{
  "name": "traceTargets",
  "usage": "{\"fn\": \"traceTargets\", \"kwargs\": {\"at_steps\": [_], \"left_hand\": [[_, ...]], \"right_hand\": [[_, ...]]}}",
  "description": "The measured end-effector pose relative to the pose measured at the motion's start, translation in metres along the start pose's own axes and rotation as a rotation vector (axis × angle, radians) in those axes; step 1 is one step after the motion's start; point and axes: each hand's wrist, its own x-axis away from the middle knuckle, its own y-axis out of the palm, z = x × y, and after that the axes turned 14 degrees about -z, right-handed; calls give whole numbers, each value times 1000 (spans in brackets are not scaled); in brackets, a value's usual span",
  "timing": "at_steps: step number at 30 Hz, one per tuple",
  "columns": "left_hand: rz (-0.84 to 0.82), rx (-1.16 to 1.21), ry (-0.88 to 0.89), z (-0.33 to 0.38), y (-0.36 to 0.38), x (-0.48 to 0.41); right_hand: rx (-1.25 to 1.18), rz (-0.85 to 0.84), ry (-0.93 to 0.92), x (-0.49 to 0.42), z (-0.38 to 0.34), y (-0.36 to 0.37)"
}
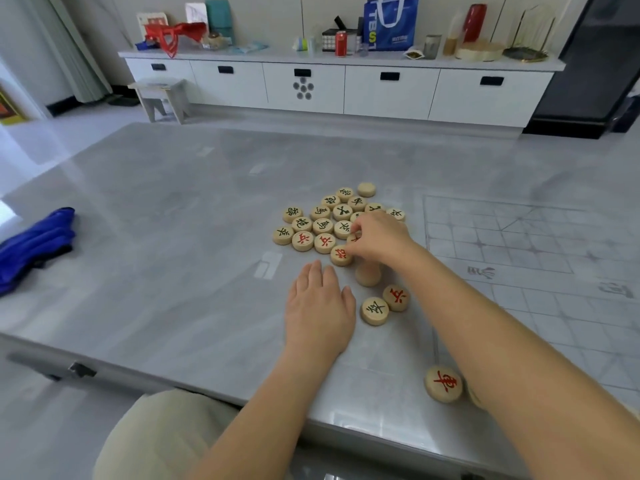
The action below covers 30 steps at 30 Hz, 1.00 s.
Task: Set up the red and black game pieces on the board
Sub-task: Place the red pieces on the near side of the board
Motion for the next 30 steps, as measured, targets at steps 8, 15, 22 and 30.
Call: {"fn": "traceTargets", "kwargs": {"at_steps": [8,15,22,30], "left_hand": [[-26,3,2,0,-1,1],[-34,18,-8,1,-5,2],[-28,30,2,0,-6,1],[-38,-1,2,-4,-5,-6]], "right_hand": [[5,-95,18,1,6,-7],[-40,61,-26,13,11,-7],[-178,125,10,106,102,-38],[-243,165,352,253,245,-42]]}}
